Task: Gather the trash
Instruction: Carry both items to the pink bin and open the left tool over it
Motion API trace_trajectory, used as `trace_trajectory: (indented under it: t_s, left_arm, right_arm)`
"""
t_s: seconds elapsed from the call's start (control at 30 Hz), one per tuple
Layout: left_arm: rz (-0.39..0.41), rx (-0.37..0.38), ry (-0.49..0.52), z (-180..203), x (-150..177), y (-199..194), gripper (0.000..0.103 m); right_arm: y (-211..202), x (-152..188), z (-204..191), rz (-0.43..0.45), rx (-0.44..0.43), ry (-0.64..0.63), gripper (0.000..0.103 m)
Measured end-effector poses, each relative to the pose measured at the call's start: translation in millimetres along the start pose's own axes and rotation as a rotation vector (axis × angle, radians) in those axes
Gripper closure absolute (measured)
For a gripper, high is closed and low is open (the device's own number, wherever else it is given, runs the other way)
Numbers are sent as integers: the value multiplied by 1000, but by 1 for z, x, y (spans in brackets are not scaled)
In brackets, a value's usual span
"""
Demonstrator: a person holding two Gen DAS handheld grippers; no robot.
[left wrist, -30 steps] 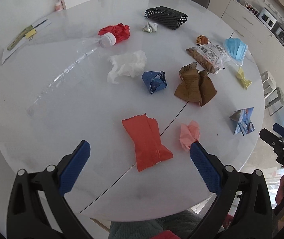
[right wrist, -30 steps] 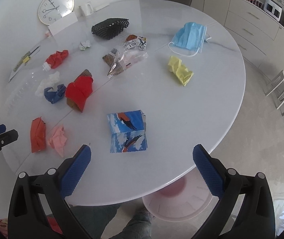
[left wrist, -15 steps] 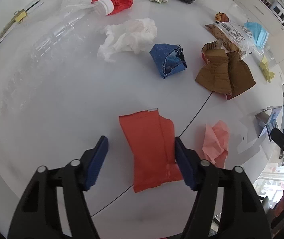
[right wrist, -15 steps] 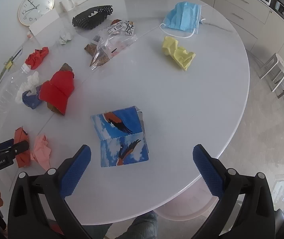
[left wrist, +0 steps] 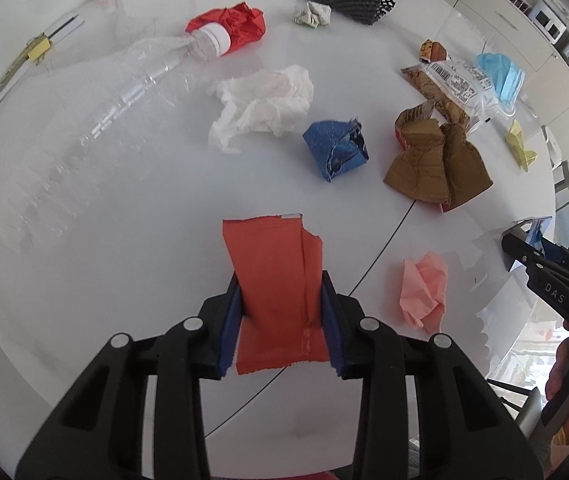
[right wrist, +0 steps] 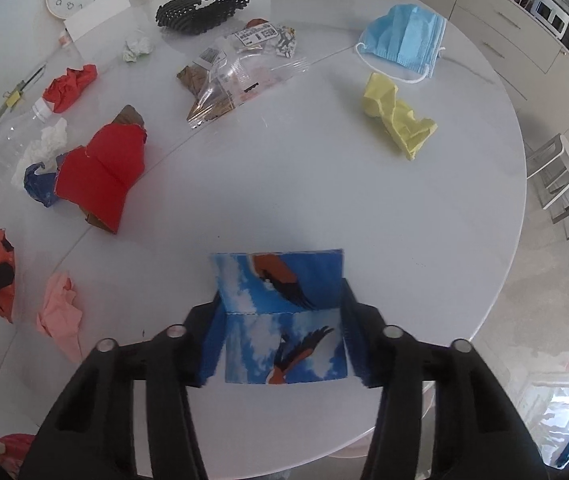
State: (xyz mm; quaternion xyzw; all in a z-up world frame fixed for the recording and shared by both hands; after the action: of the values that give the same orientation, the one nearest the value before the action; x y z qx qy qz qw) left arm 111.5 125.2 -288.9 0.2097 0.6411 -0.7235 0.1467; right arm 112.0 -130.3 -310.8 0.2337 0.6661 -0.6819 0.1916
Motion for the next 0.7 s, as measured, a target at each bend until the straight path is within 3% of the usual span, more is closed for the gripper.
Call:
trace_trajectory:
  t_s: [0.17,0.3,0.53,0.7]
  left_arm:
    - [46,23,68,19,-5,-21,68]
    - [67,116,125,65,-12,-43,68]
    - [34,369,281,192,14,-74,68]
    - [-11,454,419,279,51,-64,67]
  right_arm:
    - [-20,0,16,23,-46,62,53]
    - [-56,7,48,63,-40,129,52]
    - [-112,48,131,103,53,243,52]
    - [-135,86,182,103,95,323,52]
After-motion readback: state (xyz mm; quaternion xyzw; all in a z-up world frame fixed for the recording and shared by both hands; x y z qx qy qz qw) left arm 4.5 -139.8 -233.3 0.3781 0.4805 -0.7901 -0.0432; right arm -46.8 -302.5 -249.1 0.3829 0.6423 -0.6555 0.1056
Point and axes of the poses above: each gripper's, at about its wrist camera, not at the fingertips, and y roughly the way its jaws point, z to its right, x to its underside, the point moved 5 cm from there along y, roughly the way its jaws point, and after that the axes turned 13 degrees about z, right-handed, at the moved point
